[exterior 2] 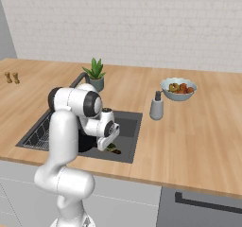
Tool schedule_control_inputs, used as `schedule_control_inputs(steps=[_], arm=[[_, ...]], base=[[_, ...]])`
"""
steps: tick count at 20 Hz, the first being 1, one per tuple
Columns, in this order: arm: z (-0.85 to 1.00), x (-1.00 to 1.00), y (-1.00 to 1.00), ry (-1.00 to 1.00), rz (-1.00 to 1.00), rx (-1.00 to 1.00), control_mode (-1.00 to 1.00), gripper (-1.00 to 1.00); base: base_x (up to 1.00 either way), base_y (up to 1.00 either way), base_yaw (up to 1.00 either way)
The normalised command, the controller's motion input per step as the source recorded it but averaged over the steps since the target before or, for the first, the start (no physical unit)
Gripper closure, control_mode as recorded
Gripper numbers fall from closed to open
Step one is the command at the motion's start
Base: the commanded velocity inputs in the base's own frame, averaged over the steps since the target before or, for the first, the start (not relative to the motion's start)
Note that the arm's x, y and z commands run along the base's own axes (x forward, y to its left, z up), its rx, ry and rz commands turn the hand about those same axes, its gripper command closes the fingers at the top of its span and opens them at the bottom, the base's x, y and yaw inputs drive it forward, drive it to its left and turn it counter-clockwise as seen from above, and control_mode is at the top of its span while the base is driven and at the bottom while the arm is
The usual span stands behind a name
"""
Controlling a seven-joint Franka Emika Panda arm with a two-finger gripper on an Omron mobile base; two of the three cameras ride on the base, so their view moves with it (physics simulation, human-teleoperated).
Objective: Pick the pan and sponge and place them into the sink. Then turn on the water.
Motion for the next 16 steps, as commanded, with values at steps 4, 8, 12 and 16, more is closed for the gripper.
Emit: schedule_control_inputs(steps=[4,8,12,16], arm=[[0.00,0.00,0.00,0.00,0.00,0.00,-1.00,-1.00],[0.00,0.00,0.00,0.00,0.00,0.00,-1.00,-1.00],[0.25,-0.03,0.00,0.00,-0.05,0.07,-1.00,-1.00],[0.52,-0.03,0.00,0.00,-0.13,0.03,-1.00,-1.00]], base=[[0.00,0.00,0.00],[0.00,0.00,0.00],[0.00,0.00,0.00],[0.00,0.00,0.00]])
